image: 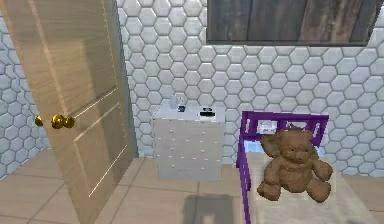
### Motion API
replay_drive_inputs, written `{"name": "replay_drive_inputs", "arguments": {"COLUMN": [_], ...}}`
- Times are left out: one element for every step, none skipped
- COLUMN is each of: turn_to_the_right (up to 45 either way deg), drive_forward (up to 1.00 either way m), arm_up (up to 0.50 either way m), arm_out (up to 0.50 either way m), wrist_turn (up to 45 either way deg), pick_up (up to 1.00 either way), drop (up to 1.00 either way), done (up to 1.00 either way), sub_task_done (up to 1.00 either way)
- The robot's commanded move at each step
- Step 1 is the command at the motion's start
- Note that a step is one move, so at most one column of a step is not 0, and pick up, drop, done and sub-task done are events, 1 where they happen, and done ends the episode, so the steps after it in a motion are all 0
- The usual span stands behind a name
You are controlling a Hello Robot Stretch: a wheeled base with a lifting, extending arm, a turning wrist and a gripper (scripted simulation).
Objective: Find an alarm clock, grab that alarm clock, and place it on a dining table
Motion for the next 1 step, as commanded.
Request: {"name": "replay_drive_inputs", "arguments": {"turn_to_the_right": [0.0], "drive_forward": [0.70], "arm_up": [0.00], "arm_out": [0.00], "wrist_turn": [0.0], "pick_up": [0.00], "drop": [0.00], "done": [0.00], "sub_task_done": [0.00]}}
